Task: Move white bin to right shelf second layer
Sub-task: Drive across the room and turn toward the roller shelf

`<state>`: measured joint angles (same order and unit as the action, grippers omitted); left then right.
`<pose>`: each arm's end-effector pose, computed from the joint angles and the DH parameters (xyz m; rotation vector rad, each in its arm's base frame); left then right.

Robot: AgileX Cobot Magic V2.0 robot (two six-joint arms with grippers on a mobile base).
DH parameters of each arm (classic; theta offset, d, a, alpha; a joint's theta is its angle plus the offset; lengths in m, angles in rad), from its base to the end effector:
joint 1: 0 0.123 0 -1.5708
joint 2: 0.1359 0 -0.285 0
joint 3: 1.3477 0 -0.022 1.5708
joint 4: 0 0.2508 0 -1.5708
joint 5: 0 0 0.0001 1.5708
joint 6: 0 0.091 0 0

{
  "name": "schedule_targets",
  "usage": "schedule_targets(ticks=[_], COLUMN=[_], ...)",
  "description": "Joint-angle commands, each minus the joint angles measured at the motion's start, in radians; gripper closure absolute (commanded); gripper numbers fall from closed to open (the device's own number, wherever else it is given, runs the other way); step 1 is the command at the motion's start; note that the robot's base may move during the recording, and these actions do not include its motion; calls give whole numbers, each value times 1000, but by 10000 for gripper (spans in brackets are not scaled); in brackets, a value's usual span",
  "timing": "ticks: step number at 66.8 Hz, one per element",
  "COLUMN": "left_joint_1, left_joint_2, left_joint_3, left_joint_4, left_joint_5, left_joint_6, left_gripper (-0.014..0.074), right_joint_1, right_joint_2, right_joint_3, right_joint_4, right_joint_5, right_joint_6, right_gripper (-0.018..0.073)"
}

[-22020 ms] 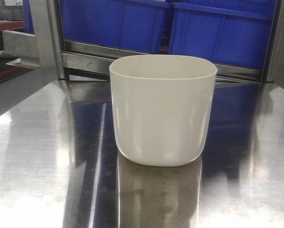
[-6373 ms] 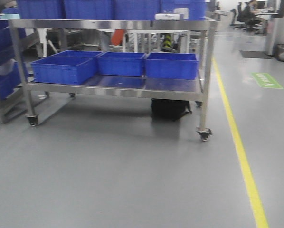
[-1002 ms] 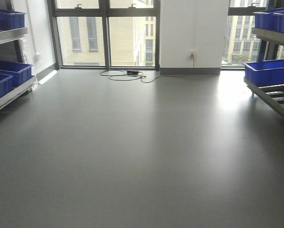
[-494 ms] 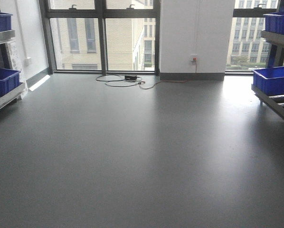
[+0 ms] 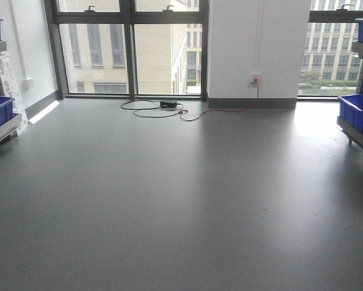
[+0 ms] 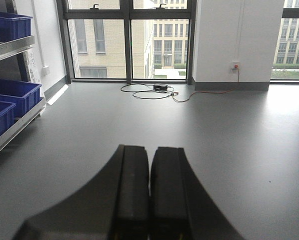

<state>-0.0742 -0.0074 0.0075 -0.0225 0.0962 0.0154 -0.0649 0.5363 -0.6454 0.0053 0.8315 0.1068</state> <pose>0.0561 -0.0044 0.2023 0.0548 1.5793 -0.0653 0.0917 -0.0056 0.3169 0.1909 2.1979 0.0296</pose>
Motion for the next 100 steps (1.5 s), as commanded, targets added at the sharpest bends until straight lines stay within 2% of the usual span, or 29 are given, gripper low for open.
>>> schedule_targets(ticks=[1, 100], left_joint_1=[-1, -1], left_joint_2=[-18, -18], left_joint_3=[37, 37], left_joint_4=[-6, -6], left_joint_5=[-87, -87], left_joint_6=[-3, -3], left_gripper=[512, 512], right_joint_1=[-6, -6], right_joint_2=[0, 0], right_joint_3=[-30, -30], right_joint_4=[3, 4], right_joint_5=[-86, -87], right_joint_6=[-4, -4], right_gripper=[511, 511])
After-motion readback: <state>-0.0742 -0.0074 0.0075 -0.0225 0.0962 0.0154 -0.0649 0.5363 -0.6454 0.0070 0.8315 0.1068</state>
